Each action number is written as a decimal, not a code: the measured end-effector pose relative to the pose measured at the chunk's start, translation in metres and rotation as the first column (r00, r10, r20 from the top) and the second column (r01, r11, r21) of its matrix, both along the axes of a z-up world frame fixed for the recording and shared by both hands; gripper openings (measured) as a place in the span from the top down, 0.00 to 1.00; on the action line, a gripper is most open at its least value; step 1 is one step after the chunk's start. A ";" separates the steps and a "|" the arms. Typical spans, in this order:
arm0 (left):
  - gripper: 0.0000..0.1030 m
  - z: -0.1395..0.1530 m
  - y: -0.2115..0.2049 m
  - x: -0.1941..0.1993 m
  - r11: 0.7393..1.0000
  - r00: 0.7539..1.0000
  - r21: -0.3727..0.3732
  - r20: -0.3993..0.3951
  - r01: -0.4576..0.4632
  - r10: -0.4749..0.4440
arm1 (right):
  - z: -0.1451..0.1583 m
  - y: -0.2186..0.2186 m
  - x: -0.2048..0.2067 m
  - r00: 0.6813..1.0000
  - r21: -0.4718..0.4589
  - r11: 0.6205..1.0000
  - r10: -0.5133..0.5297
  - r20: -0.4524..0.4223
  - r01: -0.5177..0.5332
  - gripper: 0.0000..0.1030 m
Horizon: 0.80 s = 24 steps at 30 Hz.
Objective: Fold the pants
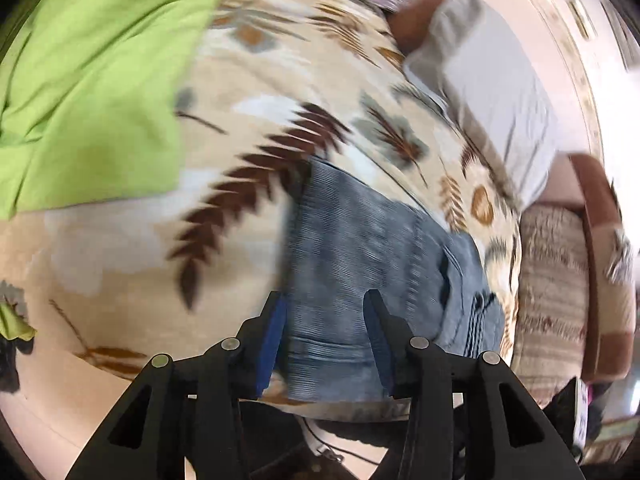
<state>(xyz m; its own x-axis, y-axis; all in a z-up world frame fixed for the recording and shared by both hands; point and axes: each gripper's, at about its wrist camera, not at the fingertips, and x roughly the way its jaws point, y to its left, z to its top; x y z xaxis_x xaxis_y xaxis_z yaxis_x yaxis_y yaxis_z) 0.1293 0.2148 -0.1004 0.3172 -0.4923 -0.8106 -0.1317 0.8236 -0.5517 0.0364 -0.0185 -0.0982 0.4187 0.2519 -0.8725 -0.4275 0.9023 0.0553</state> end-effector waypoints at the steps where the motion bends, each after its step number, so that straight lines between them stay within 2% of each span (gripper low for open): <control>1: 0.60 -0.005 0.013 0.000 1.000 1.000 -0.021 -0.004 -0.013 0.013 | -0.004 0.016 0.004 1.000 -0.018 0.999 0.029 0.003 -0.029 0.35; 6: 0.60 -0.025 0.035 0.009 0.997 0.999 -0.068 -0.018 -0.045 0.043 | -0.037 0.085 0.016 0.990 -0.151 0.978 0.143 0.000 -0.141 0.31; 8: 0.60 -0.030 0.044 0.011 0.996 0.999 -0.081 -0.019 -0.049 0.048 | -0.056 0.112 0.015 0.978 -0.288 0.940 0.203 0.047 -0.181 0.28; 9: 0.60 -0.032 0.049 0.013 0.995 0.999 -0.086 -0.021 -0.048 0.047 | -0.062 0.120 0.015 0.972 -0.329 0.923 0.228 0.057 -0.197 0.27; 11: 0.60 -0.034 0.055 0.017 0.995 0.999 -0.096 -0.023 -0.039 0.037 | -0.079 0.138 0.014 0.949 -0.458 0.862 0.297 0.105 -0.219 0.25; 12: 0.59 -0.035 0.055 0.020 0.995 0.999 -0.099 -0.025 -0.028 0.025 | -0.084 0.141 0.014 0.940 -0.494 0.840 0.320 0.120 -0.223 0.29; 13: 0.59 -0.037 0.052 0.021 0.994 0.999 -0.103 -0.027 -0.025 0.022 | -0.085 0.142 0.014 0.934 -0.502 0.834 0.332 0.129 -0.227 0.35; 14: 0.57 -0.039 0.049 0.025 0.994 1.000 -0.110 -0.030 -0.009 0.006 | -0.081 0.139 0.016 0.933 -0.481 0.847 0.330 0.143 -0.226 0.60; 15: 0.55 -0.038 0.049 0.024 0.993 1.000 -0.114 -0.030 -0.006 0.003 | -0.075 0.134 0.020 0.941 -0.449 0.868 0.306 0.147 -0.212 0.74; 17: 0.51 -0.041 0.043 0.030 0.990 1.000 -0.139 -0.028 0.003 -0.007 | -0.055 0.120 0.028 0.954 -0.366 0.913 0.252 0.160 -0.180 0.86; 21: 0.40 -0.053 0.028 0.049 0.981 0.999 -0.192 -0.044 0.019 -0.028 | -0.031 0.109 0.021 0.949 -0.326 0.933 0.230 0.215 -0.152 0.89; 24: 0.38 -0.071 0.008 0.064 0.967 0.994 -0.252 -0.091 0.038 -0.063 | -0.027 0.105 0.017 0.951 -0.314 0.938 0.222 0.216 -0.148 0.90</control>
